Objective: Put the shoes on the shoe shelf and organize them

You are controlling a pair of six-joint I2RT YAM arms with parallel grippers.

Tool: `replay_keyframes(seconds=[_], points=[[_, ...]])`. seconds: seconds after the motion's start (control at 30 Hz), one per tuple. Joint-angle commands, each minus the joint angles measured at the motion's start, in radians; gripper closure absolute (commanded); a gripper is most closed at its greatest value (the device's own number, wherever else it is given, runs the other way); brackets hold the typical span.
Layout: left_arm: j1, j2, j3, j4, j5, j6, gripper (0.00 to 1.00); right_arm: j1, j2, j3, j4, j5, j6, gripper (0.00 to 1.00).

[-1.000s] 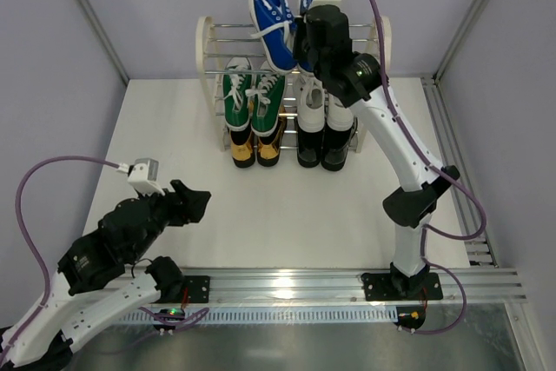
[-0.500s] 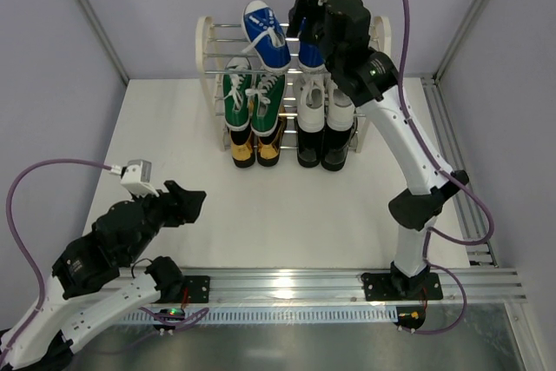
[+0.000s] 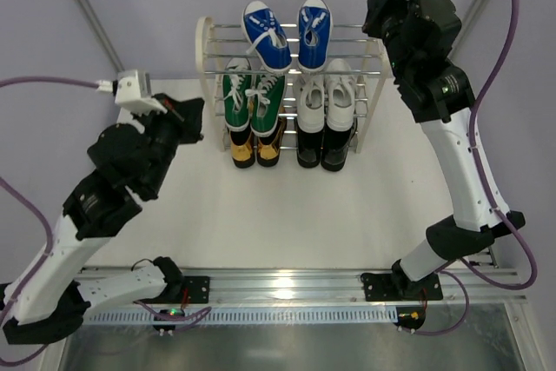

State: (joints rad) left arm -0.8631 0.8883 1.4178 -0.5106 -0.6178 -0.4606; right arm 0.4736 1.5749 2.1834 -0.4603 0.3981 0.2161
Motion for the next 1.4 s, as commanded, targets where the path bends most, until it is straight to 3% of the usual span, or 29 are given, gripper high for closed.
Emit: replay_keyframes(seconds=[0.0,0.13,0.27,0.53,0.93,1.37], points=[[0.025,0.197,0.153,0.214,-0.069,0.160,1.00,-0.065,0.033,-0.031,-0.044,-0.163,0.016,0.96],[0.161,0.431,0.424,0.181,0.038,0.124,1.00,-0.087,0.138,0.077,-0.107,-0.267,-0.027,0.96],[0.295,0.612,0.584,0.138,0.161,0.048,0.99,-0.098,0.198,0.139,-0.152,-0.288,-0.030,0.96],[0.372,0.882,0.834,0.077,0.182,0.077,1.00,-0.108,0.263,0.153,-0.166,-0.165,-0.020,0.96],[0.411,1.066,0.931,-0.009,0.138,0.043,1.00,-0.122,0.336,0.203,-0.196,-0.249,-0.024,0.96],[0.435,1.149,0.938,0.012,0.263,-0.016,1.00,-0.124,0.376,0.165,-0.202,-0.335,-0.017,0.96]])
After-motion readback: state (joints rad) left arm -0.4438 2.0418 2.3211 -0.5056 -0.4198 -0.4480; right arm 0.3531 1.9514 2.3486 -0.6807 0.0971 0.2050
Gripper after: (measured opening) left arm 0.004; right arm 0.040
